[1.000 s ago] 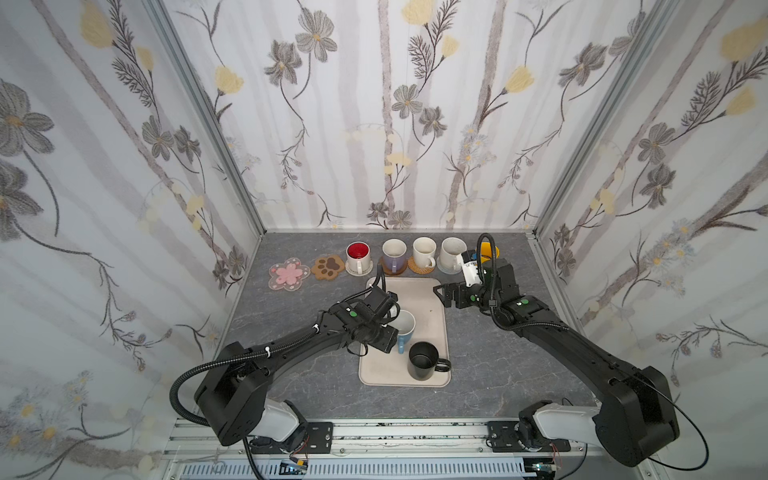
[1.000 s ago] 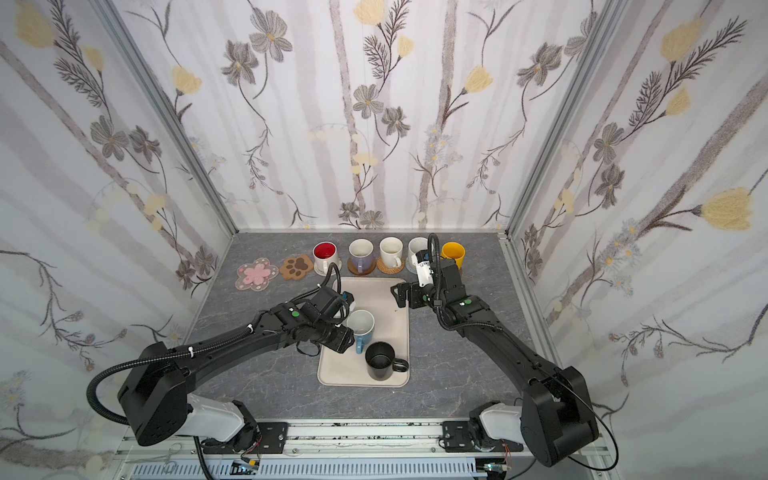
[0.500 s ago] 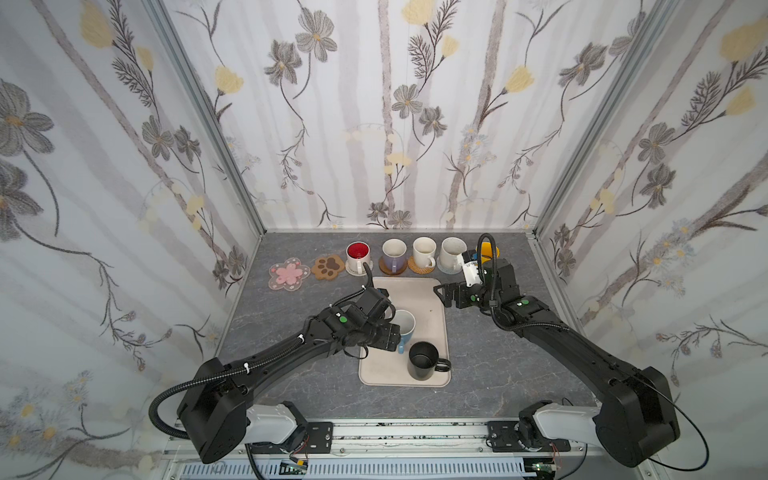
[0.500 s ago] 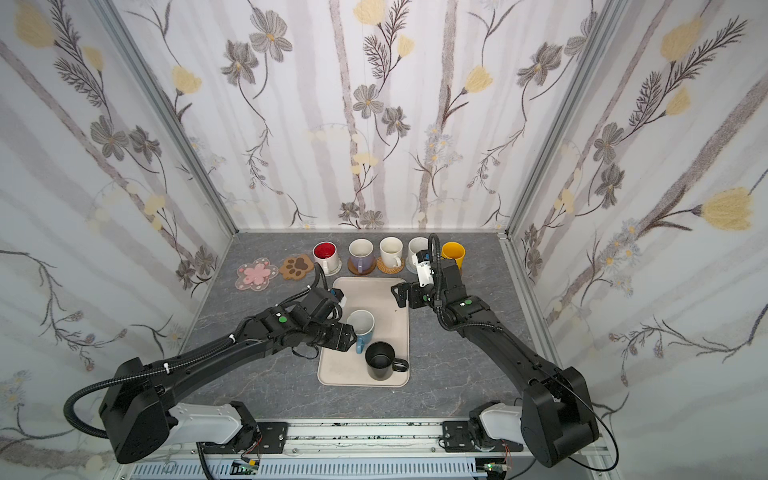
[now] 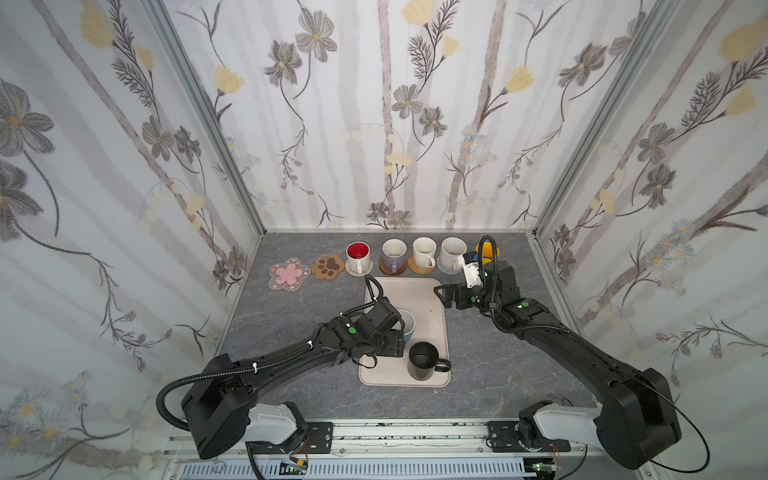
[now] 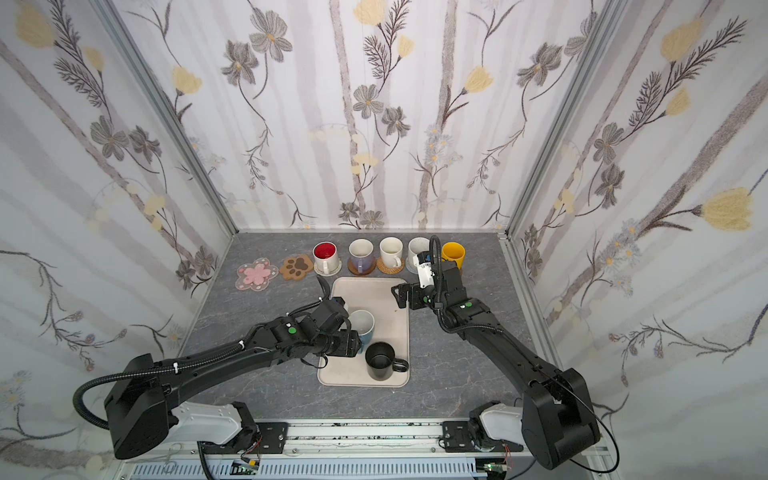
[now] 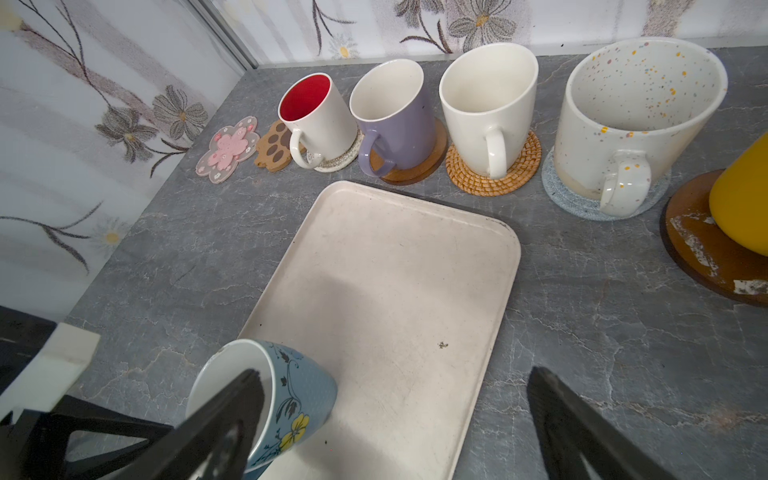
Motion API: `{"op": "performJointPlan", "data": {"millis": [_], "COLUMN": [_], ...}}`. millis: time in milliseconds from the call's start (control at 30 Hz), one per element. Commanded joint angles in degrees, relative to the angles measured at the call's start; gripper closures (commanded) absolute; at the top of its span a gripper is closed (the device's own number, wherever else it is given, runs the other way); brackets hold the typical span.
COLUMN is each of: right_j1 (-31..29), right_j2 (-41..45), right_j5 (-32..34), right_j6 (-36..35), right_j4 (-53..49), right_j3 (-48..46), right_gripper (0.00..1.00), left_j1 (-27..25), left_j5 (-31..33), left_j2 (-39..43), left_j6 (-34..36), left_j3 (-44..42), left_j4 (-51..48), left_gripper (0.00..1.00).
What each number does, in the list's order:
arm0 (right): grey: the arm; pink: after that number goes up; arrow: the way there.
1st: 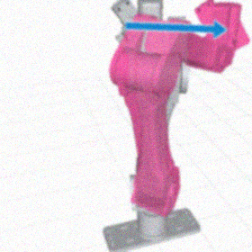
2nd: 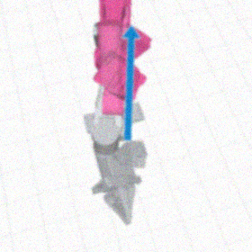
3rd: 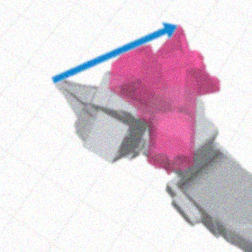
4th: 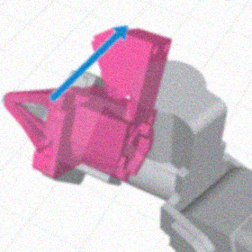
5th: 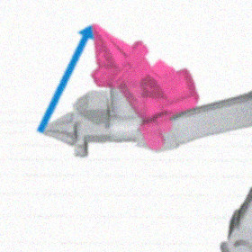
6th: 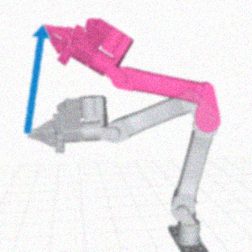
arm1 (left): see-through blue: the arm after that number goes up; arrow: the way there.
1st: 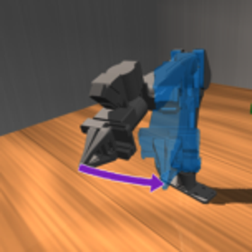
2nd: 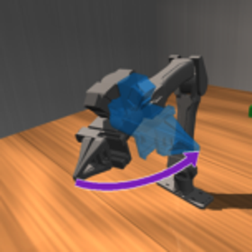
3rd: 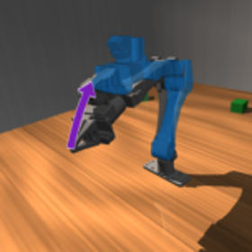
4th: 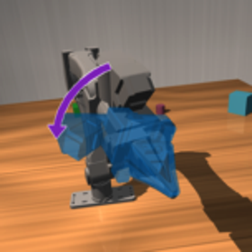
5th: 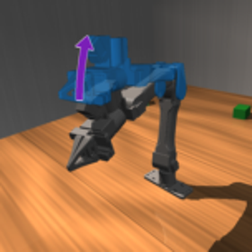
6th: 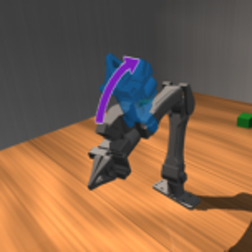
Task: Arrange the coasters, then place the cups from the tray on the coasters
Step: 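Carry the light-blue mug with the left gripper toward the cork paw-print coaster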
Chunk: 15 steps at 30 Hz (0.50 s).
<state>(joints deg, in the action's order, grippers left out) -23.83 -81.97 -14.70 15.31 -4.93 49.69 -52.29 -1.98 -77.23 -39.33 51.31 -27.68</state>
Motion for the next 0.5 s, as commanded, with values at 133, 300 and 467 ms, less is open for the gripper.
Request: {"op": "performJointPlan", "data": {"millis": [133,300,467], "right_j1": [0.0,0.0,0.0], "right_j2": [1.2,1.4,1.7], "right_j5": [0.0,0.0,0.2], "right_j6": [0.3,0.3,0.3], "right_j4": [2.6,2.4,2.4], "right_j3": [-0.6,-0.7,-0.8], "right_gripper": [0.01,0.01,0.00], "left_j1": [-0.1,-0.1,-0.1], "left_j5": [2.4,2.2,3.3], "left_j2": [-3.1,-5.8,-6.9], "left_j6": [-2.1,-1.3,-0.3], "left_j3": [1.4,2.0,2.7], "left_j4": [2.1,2.5,2.3], "left_gripper": [0.29,0.34,0.42]}}
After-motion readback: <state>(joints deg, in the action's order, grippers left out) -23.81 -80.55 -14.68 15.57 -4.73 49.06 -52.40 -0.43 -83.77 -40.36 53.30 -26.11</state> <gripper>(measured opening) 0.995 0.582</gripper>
